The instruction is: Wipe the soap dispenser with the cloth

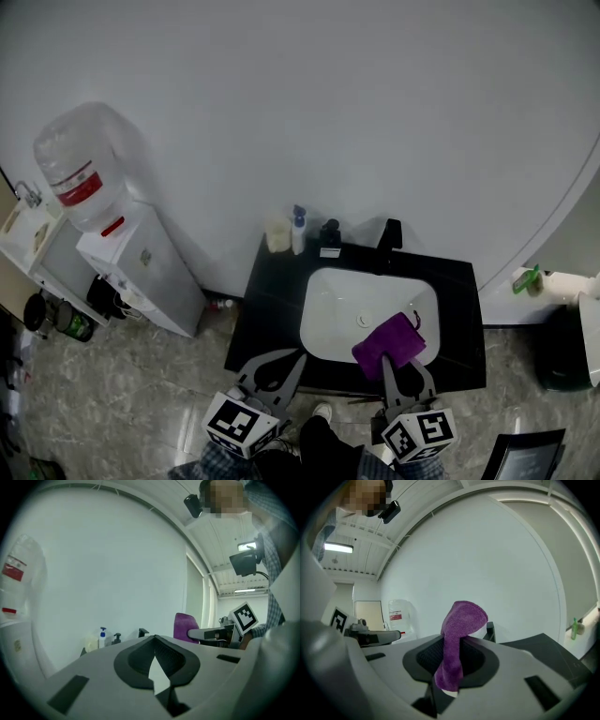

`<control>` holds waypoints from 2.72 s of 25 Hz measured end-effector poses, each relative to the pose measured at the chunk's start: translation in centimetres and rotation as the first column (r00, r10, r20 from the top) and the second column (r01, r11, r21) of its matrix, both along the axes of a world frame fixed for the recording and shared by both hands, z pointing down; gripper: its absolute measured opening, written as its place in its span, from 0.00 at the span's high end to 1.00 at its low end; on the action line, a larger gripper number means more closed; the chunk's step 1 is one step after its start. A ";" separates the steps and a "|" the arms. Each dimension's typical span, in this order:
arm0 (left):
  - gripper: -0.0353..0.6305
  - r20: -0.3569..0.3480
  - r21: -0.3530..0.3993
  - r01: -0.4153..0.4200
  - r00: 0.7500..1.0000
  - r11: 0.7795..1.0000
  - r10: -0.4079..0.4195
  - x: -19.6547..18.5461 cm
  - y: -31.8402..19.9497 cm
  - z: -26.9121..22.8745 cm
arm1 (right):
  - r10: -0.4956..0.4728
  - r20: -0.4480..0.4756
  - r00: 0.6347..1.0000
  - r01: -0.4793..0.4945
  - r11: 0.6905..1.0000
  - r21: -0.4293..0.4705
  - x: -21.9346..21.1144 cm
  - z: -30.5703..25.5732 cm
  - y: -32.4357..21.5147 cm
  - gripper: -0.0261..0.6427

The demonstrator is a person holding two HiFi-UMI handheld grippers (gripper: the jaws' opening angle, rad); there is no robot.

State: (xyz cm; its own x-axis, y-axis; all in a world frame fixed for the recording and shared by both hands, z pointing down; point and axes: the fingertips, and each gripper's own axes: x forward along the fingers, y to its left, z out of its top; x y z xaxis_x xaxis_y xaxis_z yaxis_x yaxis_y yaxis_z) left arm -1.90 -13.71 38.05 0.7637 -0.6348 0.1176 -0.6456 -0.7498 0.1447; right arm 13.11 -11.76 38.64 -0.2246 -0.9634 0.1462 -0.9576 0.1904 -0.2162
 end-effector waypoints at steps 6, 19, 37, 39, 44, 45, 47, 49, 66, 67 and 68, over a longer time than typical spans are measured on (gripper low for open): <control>0.94 0.036 0.042 -0.015 0.999 0.999 0.014 6.3 -8.5 1.0 | -0.094 -0.064 0.993 0.093 0.995 -0.019 1.7 1.8 -7.9 0.84; 0.94 0.062 -0.014 0.000 0.998 1.000 0.001 8.6 -16.3 3.3 | -0.114 -0.009 0.993 0.112 0.988 -0.108 1.2 5.9 -19.5 0.84; 0.94 0.111 -0.074 -0.030 0.993 0.997 0.038 3.8 -22.2 6.0 | -0.030 -0.080 0.996 0.005 0.955 -0.298 -2.2 14.1 -36.6 0.84; 0.94 0.114 -0.090 -0.020 0.993 0.996 0.031 3.2 -22.7 6.6 | -0.028 -0.093 0.995 -0.005 0.939 -0.343 -2.3 16.2 -36.3 0.84; 0.94 0.140 -0.098 -0.023 0.989 0.995 0.037 2.5 -23.2 7.6 | -0.005 -0.127 0.992 -0.054 0.884 -0.463 -1.5 21.5 -35.1 0.84; 0.94 0.142 -0.100 -0.023 0.989 0.995 0.037 2.4 -23.3 7.8 | 0.005 -0.127 0.992 -0.065 0.878 -0.475 -1.3 22.0 -34.9 0.84; 0.94 0.144 -0.107 -0.025 0.989 0.994 0.040 2.2 -23.4 8.1 | 0.012 -0.111 0.994 -0.062 0.887 -0.458 -1.5 21.6 -34.7 0.84; 0.94 0.152 -0.113 -0.029 0.987 0.993 0.046 2.1 -23.6 8.5 | -0.018 -0.075 0.997 -0.013 0.918 -0.396 -3.0 19.5 -35.1 0.84; 0.94 0.118 -0.128 0.013 0.993 0.992 0.003 1.0 -23.8 8.6 | 0.014 -0.058 0.998 -0.041 0.873 -0.485 -2.3 23.1 -36.0 0.84; 0.94 0.116 -0.130 0.014 0.993 0.991 0.001 1.0 -23.8 8.7 | 0.037 -0.057 0.998 -0.061 0.865 -0.498 -1.6 23.5 -35.8 0.84; 0.94 0.114 -0.131 0.014 0.993 0.991 0.001 1.0 -23.9 8.8 | 0.053 -0.058 0.997 -0.075 0.859 -0.507 -1.1 23.6 -35.6 0.84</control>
State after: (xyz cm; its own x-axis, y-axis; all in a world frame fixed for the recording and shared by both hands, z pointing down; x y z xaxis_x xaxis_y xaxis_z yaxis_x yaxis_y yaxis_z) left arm -0.85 -37.60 46.80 0.7368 -0.6127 0.2859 -0.6679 -0.7252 0.1671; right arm 12.02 -47.31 62.24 -0.1483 -0.7644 0.6274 -0.9739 0.0026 -0.2271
